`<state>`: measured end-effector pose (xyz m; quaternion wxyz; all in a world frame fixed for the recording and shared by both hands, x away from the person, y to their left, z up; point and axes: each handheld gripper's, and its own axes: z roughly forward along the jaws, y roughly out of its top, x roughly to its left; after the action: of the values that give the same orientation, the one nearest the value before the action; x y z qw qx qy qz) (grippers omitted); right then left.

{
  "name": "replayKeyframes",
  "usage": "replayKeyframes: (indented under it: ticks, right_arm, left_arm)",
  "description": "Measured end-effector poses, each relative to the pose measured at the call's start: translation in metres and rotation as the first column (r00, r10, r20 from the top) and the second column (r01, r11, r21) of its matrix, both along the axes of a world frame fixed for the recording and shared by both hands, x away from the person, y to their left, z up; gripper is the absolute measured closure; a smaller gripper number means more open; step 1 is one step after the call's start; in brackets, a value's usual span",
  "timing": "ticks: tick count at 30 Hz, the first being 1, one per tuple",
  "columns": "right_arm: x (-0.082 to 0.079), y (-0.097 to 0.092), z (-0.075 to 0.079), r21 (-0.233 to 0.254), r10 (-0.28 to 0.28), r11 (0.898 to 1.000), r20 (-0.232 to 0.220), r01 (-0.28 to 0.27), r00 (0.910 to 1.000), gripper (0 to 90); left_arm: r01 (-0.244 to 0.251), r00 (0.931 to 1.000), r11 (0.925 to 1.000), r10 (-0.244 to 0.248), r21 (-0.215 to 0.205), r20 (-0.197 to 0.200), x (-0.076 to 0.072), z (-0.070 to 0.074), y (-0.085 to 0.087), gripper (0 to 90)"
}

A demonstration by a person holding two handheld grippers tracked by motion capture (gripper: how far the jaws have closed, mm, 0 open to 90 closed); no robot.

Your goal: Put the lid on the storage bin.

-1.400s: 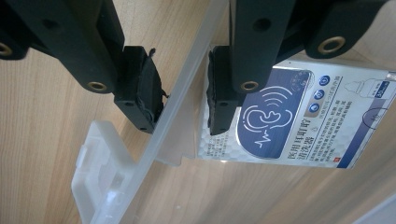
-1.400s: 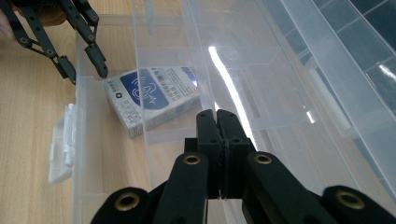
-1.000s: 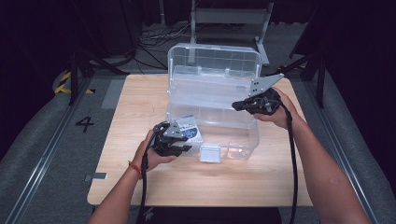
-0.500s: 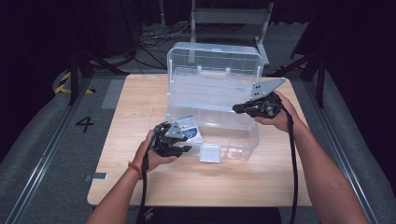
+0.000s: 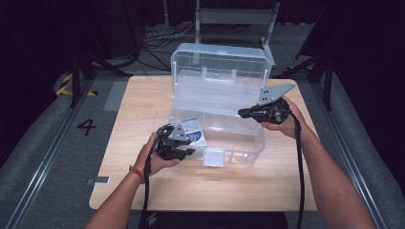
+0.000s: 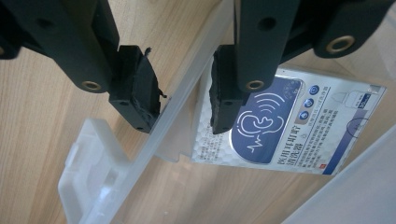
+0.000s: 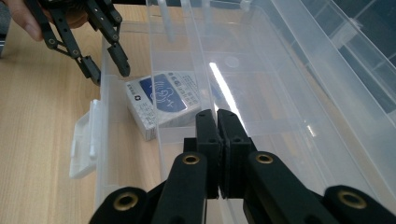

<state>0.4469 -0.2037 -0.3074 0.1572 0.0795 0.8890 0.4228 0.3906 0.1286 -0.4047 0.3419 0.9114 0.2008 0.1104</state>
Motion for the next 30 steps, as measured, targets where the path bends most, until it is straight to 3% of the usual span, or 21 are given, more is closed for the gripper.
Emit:
replayKeyframes:
  ticks: [4, 7, 13, 15, 18, 20, 25, 30]
  right_arm:
    - [-0.002, 0.001, 0.000, -0.005, -0.008, 1.000, 0.006, 0.008, 0.9999, 89.0]
    - [-0.002, 0.000, 0.000, -0.001, -0.006, 1.000, 0.008, 0.006, 1.0000, 89.1]
    - [-0.006, 0.002, 0.000, -0.026, -0.011, 1.000, 0.029, 0.012, 0.9995, 89.1]
    - [-0.006, 0.001, 0.000, -0.023, -0.011, 1.000, 0.029, 0.012, 0.9995, 89.1]
    - [-0.006, 0.001, 0.000, -0.025, -0.009, 1.000, 0.028, 0.009, 0.9996, 89.1]
    - [-0.006, 0.002, 0.000, -0.028, -0.007, 1.000, 0.029, 0.008, 0.9996, 89.2]
    - [-0.007, 0.002, -0.001, -0.029, -0.007, 1.000, 0.034, 0.008, 0.9994, 89.2]
    - [-0.008, 0.001, -0.001, -0.025, -0.006, 1.000, 0.032, 0.006, 0.9995, 89.1]
  left_arm:
    - [-0.013, 0.9998, 0.9996, 0.013, -0.024, 0.013, -0.005, 0.008, 0.006, 59.3]
    - [-0.020, 0.9997, 0.9975, 0.021, -0.068, 0.015, -0.009, 0.018, 0.014, 60.3]
    - [-0.028, 0.9987, 0.9932, 0.032, -0.113, 0.038, -0.014, 0.036, 0.028, 64.3]
    - [-0.031, 0.9980, 0.9887, 0.038, -0.146, 0.050, -0.014, 0.044, 0.034, 66.2]
    - [-0.032, 0.9979, 0.9717, 0.045, -0.234, 0.047, -0.010, 0.059, 0.045, 68.5]
    - [-0.037, 0.9972, 0.9648, 0.052, -0.260, 0.054, -0.006, 0.067, 0.049, 70.4]
    - [-0.056, 0.9929, 0.9578, 0.083, -0.282, 0.085, 0.001, 0.083, 0.050, 72.6]
    - [-0.076, 0.9886, 0.9509, 0.111, -0.300, 0.101, 0.012, 0.090, 0.047, 76.0]
